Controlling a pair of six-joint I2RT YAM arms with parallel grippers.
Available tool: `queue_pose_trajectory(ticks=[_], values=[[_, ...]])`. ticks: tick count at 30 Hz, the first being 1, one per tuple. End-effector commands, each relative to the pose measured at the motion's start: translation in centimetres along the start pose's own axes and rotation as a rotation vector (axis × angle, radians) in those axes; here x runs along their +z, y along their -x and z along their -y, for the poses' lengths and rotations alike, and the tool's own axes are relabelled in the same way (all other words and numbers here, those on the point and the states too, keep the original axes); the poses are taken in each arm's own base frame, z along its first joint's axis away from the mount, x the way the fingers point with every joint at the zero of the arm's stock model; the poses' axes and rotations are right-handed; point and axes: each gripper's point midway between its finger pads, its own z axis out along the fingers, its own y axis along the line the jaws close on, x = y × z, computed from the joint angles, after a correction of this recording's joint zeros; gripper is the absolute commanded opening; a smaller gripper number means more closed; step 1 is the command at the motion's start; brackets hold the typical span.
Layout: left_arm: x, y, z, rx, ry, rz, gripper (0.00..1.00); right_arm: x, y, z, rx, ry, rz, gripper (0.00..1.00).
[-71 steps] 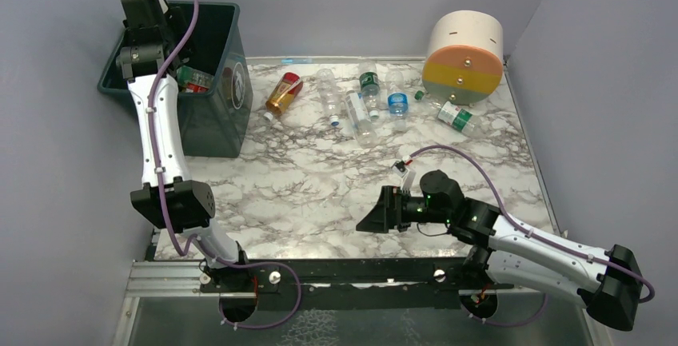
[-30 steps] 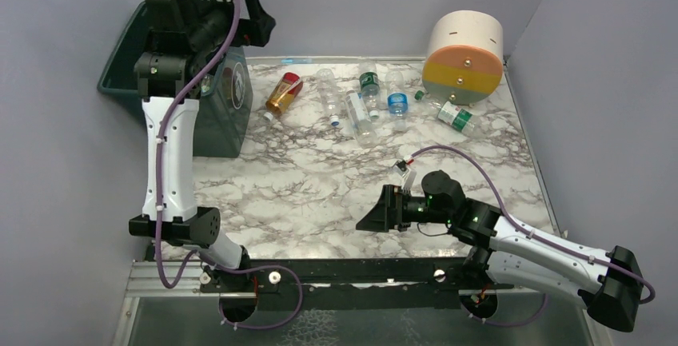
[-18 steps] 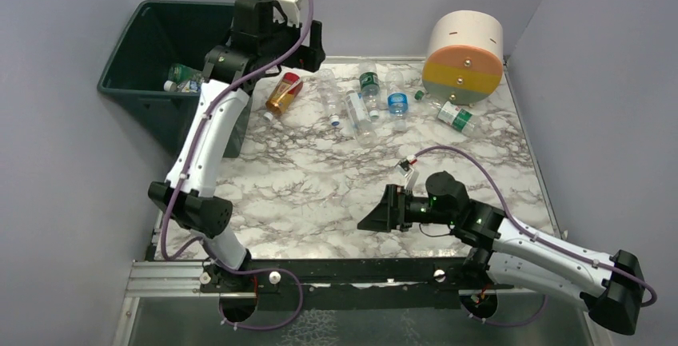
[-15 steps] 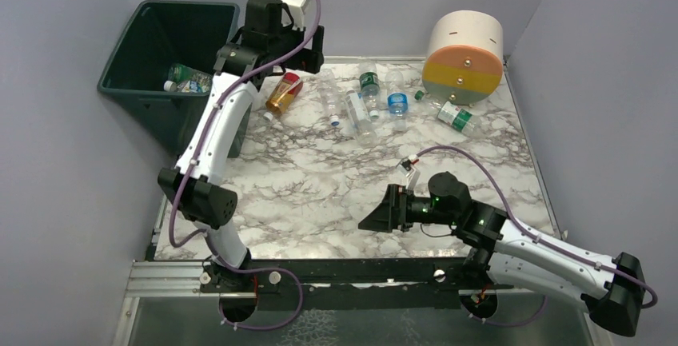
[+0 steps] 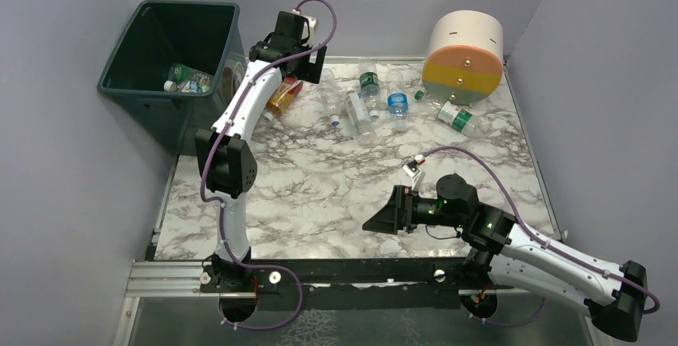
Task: Put the plastic bottles in the bin
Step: Pick up the plastic bottle at the center of the board.
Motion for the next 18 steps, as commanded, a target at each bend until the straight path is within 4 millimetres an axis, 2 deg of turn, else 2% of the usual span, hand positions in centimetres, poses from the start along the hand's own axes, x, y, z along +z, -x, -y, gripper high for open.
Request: queue_pose_trajectory(ticks=[1,6,18], values=[[2.9,-1.0,-3.0,-0.012,0.100,-0.035,0.99,-0.4,-0.3,0.2,-0.008,-0.007,0.001,0.88],[6.0,-2.2,-4.0,-0.028,0.099,-0.072,0.99,-0.5,-0.3,0.3,-0.013,-0.009,0.004,0.88],[10.2,-5.4,-5.2,-0.048,0.097,-0.146,0.99,-0.5,-0.9,1.0,-0.004,-0.012,-0.003,0.88]])
